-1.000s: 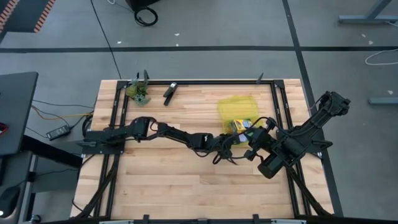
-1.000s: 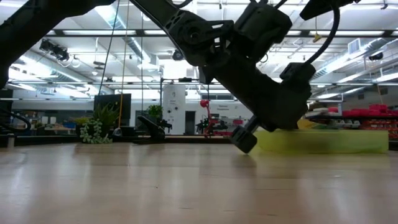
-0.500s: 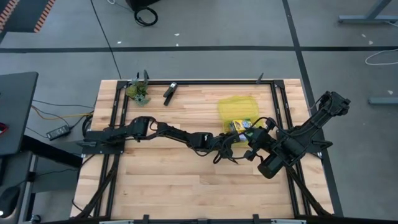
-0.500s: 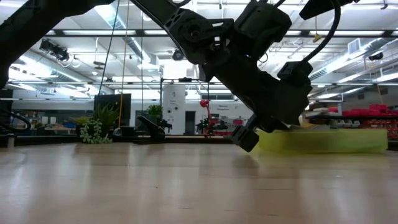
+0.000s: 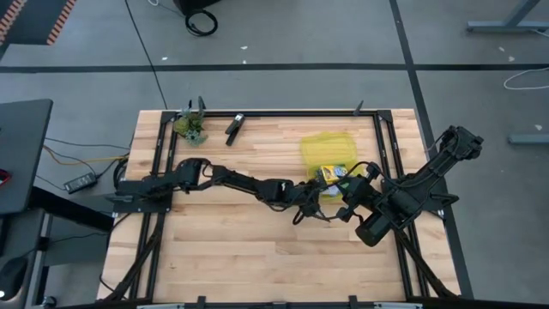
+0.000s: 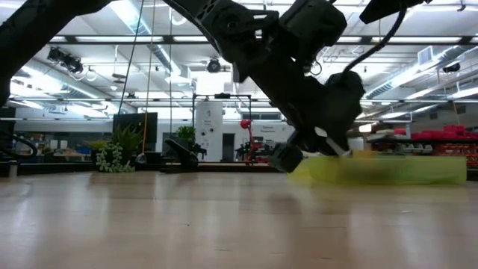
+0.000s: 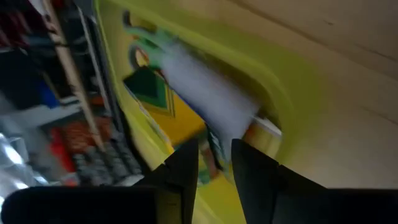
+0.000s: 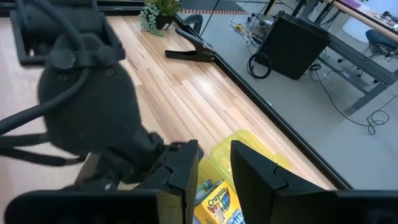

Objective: Pack school essentials
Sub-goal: Put the violet sticky notes into the yellow supply box, then return to Home Position

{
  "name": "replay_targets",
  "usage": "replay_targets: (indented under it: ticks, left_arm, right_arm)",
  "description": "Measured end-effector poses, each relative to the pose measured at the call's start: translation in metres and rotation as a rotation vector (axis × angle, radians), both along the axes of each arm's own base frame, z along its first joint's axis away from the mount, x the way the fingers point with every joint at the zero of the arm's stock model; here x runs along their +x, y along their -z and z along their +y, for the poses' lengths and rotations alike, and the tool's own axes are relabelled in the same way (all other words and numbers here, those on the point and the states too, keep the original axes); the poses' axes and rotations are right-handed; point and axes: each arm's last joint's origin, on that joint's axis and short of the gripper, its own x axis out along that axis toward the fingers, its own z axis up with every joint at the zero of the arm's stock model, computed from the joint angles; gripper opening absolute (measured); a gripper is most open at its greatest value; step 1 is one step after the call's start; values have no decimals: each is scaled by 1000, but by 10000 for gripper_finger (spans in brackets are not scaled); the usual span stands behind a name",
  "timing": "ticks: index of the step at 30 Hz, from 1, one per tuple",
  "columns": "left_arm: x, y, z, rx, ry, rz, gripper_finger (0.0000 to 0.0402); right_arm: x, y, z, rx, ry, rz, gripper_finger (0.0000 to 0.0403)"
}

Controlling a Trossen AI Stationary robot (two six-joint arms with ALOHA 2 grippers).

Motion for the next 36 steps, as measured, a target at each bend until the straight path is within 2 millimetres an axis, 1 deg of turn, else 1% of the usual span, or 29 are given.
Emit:
replay_targets:
  ticks: [5,10,12,15,21,23,28,31,33,36]
  left_arm:
    - [-10,-17,6,-142,-64,16,104]
    - [-16,-36,13,-272,-173,-42,98]
    - [-17,-42,16,-326,-199,-70,88]
    - [-18,-45,23,-403,-237,-93,69]
    - [-23,-56,34,-484,-283,-100,36]
    - [-24,-59,35,-492,-285,-111,27]
    - [-29,-73,38,-520,-296,-118,12]
    - [-31,-75,39,-574,-310,-119,10]
    - [-32,-73,38,-613,-322,-99,10]
    - [-33,-73,34,-642,-317,-89,10]
  right_arm:
    - [0,0,0,0,0,0,101]
    - [0,0,0,0,0,0,101]
    - [0,0,0,0,0,0,101]
    - [0,0,0,0,0,1,101]
    - [-2,1,1,4,-5,13,101]
    - [-5,0,2,-11,-14,13,101]
    - [-16,0,5,-22,-20,8,101]
    - [-23,3,5,-23,-26,-25,94]
    - [-29,8,0,-21,-21,-48,84]
    - [-40,17,-11,3,-1,-93,64]
